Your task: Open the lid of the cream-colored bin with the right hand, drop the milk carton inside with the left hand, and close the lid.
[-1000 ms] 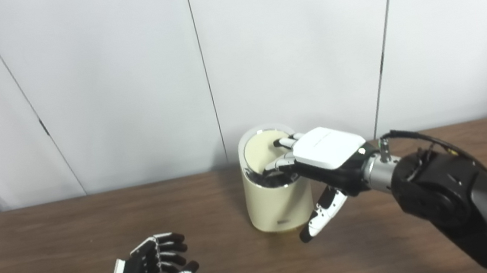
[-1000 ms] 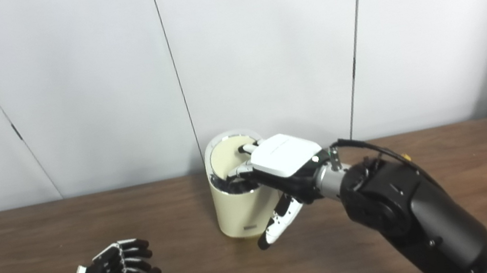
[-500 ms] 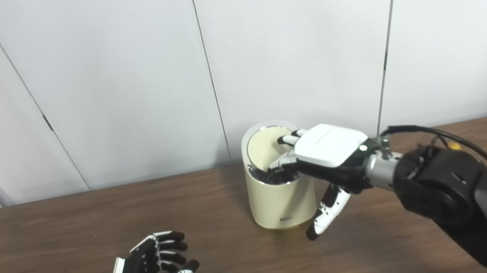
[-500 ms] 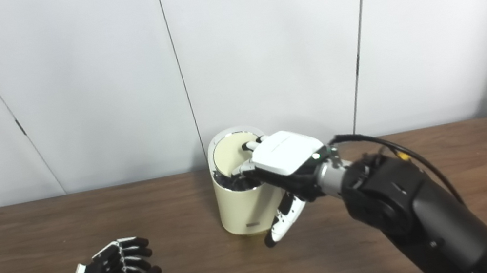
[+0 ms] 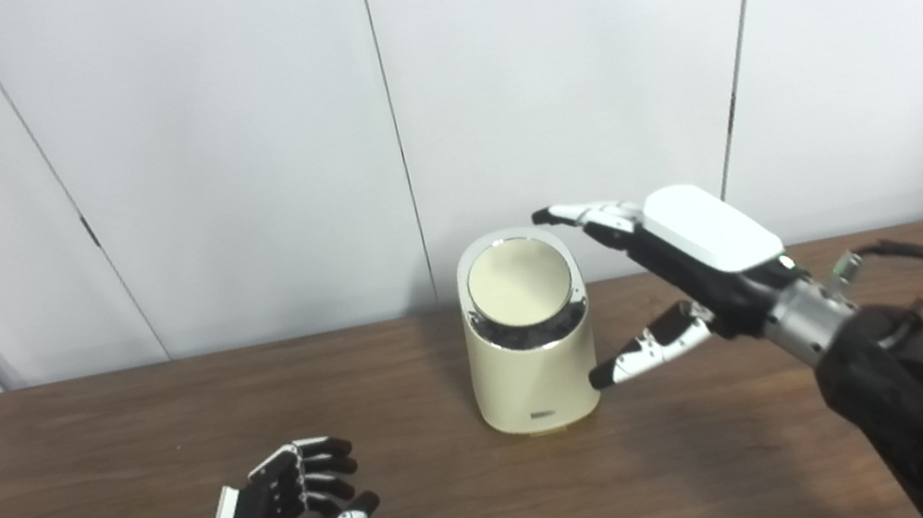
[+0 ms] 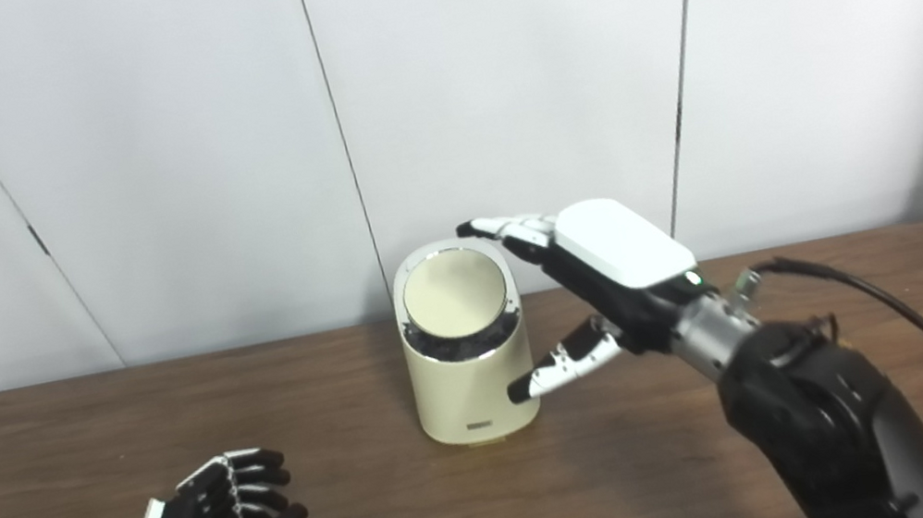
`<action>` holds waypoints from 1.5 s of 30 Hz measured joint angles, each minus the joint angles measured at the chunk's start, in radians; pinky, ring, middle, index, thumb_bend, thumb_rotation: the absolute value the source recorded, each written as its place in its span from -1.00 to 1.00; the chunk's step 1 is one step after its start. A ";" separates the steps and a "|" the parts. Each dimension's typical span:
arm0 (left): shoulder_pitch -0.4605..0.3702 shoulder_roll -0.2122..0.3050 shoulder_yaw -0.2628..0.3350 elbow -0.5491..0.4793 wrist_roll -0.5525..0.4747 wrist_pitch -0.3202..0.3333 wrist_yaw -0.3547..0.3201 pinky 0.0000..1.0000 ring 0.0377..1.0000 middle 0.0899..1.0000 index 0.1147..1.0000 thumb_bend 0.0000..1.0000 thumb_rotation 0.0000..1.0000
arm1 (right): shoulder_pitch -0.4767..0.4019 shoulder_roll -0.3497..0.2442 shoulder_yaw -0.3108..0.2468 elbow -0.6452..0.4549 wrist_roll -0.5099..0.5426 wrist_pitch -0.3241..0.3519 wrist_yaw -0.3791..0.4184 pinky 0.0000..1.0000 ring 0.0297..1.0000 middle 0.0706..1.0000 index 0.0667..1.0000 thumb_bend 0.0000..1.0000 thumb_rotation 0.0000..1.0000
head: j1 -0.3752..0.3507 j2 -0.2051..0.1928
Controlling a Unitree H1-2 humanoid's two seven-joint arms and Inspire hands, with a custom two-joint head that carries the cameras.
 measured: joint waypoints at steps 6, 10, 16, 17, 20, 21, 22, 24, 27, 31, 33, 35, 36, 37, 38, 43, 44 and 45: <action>0.001 0.002 0.003 -0.001 -0.003 -0.013 -0.005 -0.18 0.01 0.11 0.19 0.27 -0.82 | 0.152 0.047 -0.131 0.011 0.189 0.055 -0.069 0.60 0.77 0.88 0.81 0.47 -0.58 | -0.002 0.003; 0.001 0.009 0.002 0.002 -0.021 -0.053 -0.031 -0.11 0.09 0.22 0.23 0.28 -0.78 | 0.224 0.068 -0.171 0.071 0.293 0.049 -0.121 0.58 0.73 0.81 0.81 0.50 -0.57 | -0.006 0.003; -0.002 0.016 0.004 0.029 -0.077 -0.140 -0.067 -0.01 0.20 0.37 0.38 0.35 -0.62 | 0.293 0.090 -0.198 0.149 0.428 -0.026 -0.181 0.45 0.69 0.83 0.81 0.49 -0.45 | -0.008 0.009; -0.003 0.018 0.004 0.042 -0.081 -0.152 -0.070 0.00 0.21 0.38 0.40 0.34 -0.61 | 0.301 0.089 -0.199 0.158 0.444 -0.045 -0.191 0.44 0.69 0.83 0.80 0.50 -0.45 | -0.008 0.009; -0.003 0.023 0.004 0.048 -0.085 -0.176 -0.079 0.02 0.26 0.45 0.52 0.33 -0.59 | 0.324 0.095 -0.206 0.184 0.496 -0.084 -0.218 0.49 0.69 0.81 0.80 0.55 -0.49 | -0.011 0.009; -0.004 0.026 0.004 0.048 -0.088 -0.179 -0.083 0.01 0.27 0.46 0.54 0.33 -0.59 | 0.332 0.101 -0.207 0.187 0.511 -0.092 -0.226 0.52 0.70 0.81 0.81 0.55 -0.50 | -0.011 0.009; -0.004 0.029 0.004 0.048 -0.094 -0.179 -0.090 0.01 0.29 0.48 0.58 0.34 -0.59 | 0.338 0.107 -0.205 0.190 0.521 -0.102 -0.232 0.56 0.71 0.82 0.82 0.54 -0.52 | -0.011 0.009; -0.005 0.030 0.003 0.048 -0.111 -0.182 -0.103 0.00 0.31 0.50 0.64 0.36 -0.58 | 0.348 0.112 -0.198 0.201 0.532 -0.127 -0.238 0.59 0.73 0.83 0.84 0.52 -0.54 | -0.009 0.009; -0.005 0.029 0.003 0.048 -0.136 -0.187 -0.117 0.00 0.32 0.51 0.67 0.40 -0.56 | 0.358 0.111 -0.193 0.231 0.537 -0.164 -0.242 0.64 0.73 0.83 0.86 0.48 -0.58 | 0.001 0.011; -0.006 0.029 0.003 0.050 -0.141 -0.212 -0.121 -0.01 0.29 0.47 0.60 0.39 -0.59 | 0.366 0.112 -0.195 0.278 0.552 -0.214 -0.257 0.65 0.74 0.82 0.85 0.49 -0.57 | 0.002 0.011; -0.008 0.029 0.005 0.062 -0.163 -0.221 -0.131 -0.01 0.28 0.46 0.56 0.41 -0.61 | 0.369 0.114 -0.197 0.295 0.563 -0.228 -0.266 0.64 0.74 0.82 0.83 0.50 -0.58 | 0.006 0.011; -0.009 0.029 0.009 0.082 -0.179 -0.235 -0.138 0.00 0.28 0.45 0.53 0.41 -0.61 | 0.372 0.123 -0.198 0.301 0.579 -0.238 -0.278 0.62 0.72 0.81 0.82 0.51 -0.57 | 0.014 0.008; -0.009 0.029 0.011 0.085 -0.185 -0.236 -0.139 0.00 0.28 0.45 0.53 0.41 -0.62 | 0.374 0.128 -0.198 0.302 0.586 -0.241 -0.281 0.61 0.72 0.81 0.82 0.51 -0.56 | 0.017 0.006; -0.009 0.029 0.013 0.086 -0.196 -0.237 -0.141 0.00 0.28 0.45 0.52 0.40 -0.63 | 0.375 0.133 -0.197 0.305 0.595 -0.246 -0.281 0.61 0.71 0.81 0.81 0.49 -0.59 | 0.017 0.005; -0.009 0.028 0.016 0.086 -0.202 -0.241 -0.142 0.00 0.29 0.45 0.52 0.39 -0.64 | 0.375 0.137 -0.196 0.310 0.603 -0.257 -0.281 0.62 0.71 0.80 0.80 0.48 -0.62 | 0.017 0.005; -0.008 0.026 0.023 0.086 -0.217 -0.245 -0.145 0.00 0.28 0.45 0.53 0.40 -0.63 | 0.385 0.150 -0.190 0.319 0.619 -0.299 -0.283 0.65 0.72 0.79 0.78 0.48 -0.59 | -0.002 0.000; -0.008 0.025 0.023 0.086 -0.217 -0.245 -0.144 -0.01 0.28 0.45 0.54 0.38 -0.62 | 0.390 0.150 -0.189 0.319 0.619 -0.303 -0.283 0.65 0.72 0.79 0.78 0.49 -0.58 | -0.006 0.000; -0.007 0.024 0.023 0.086 -0.217 -0.246 -0.144 0.00 0.29 0.45 0.54 0.37 -0.63 | 0.394 0.150 -0.188 0.319 0.619 -0.305 -0.283 0.65 0.72 0.78 0.78 0.50 -0.56 | -0.006 0.002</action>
